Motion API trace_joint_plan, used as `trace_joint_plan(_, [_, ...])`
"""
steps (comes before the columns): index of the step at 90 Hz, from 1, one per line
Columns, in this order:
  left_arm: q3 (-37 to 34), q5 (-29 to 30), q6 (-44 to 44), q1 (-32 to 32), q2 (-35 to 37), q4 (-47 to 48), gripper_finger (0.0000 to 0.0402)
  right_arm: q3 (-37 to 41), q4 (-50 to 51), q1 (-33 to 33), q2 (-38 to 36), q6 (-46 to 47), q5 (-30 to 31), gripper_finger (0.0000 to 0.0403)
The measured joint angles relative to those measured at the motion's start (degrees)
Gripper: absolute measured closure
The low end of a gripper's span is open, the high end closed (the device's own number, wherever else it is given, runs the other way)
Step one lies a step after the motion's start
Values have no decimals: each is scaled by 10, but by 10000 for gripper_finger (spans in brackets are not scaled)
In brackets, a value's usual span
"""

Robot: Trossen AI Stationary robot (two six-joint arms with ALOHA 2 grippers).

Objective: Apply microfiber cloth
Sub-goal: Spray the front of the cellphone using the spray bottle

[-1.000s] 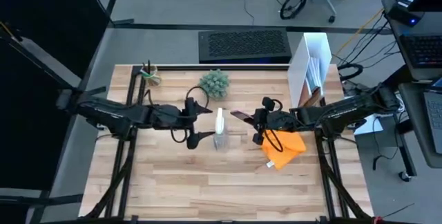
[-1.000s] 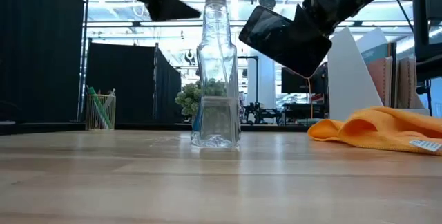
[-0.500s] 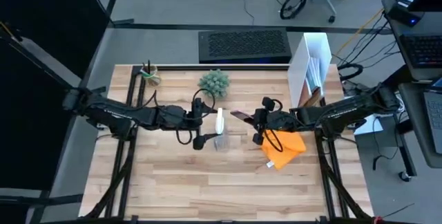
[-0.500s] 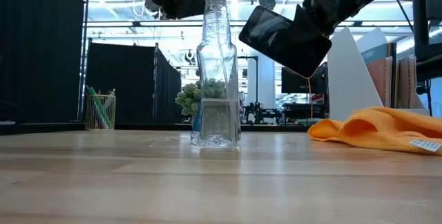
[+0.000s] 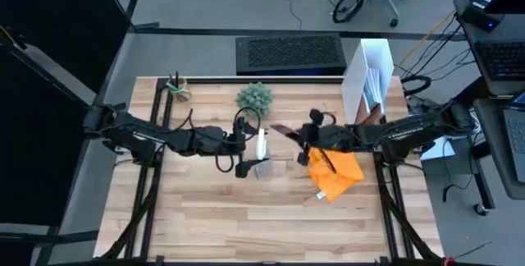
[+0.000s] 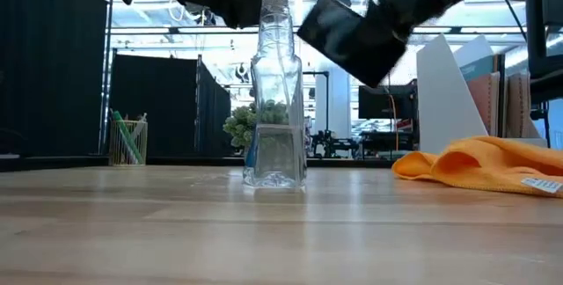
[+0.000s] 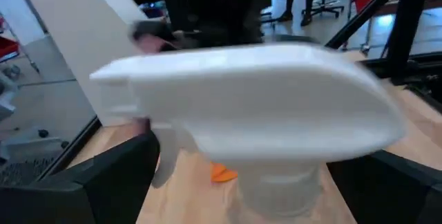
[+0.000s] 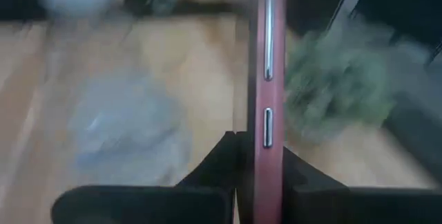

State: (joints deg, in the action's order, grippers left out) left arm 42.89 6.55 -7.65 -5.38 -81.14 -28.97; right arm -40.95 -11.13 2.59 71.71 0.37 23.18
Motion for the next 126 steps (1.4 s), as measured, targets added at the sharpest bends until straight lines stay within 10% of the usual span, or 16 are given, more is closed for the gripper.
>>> trace_joint_plan(31, [0, -16, 11, 0, 0, -5, 59, -1, -306, -145, 112, -57, -244, 390])
trace_joint_plan(53, [0, -17, 11, 0, 0, -5, 68, -55, -322, -144, 200, 19, -288, 390])
trace_joint_plan(81, [0, -21, 3, -1, 1, -3, 174, -64, -279, -143, 176, 6, -286, 390])
trace_joint_plan(126, [2, -16, -4, 0, 30, 69, 17, -64, -89, -147, 80, -43, -226, 390])
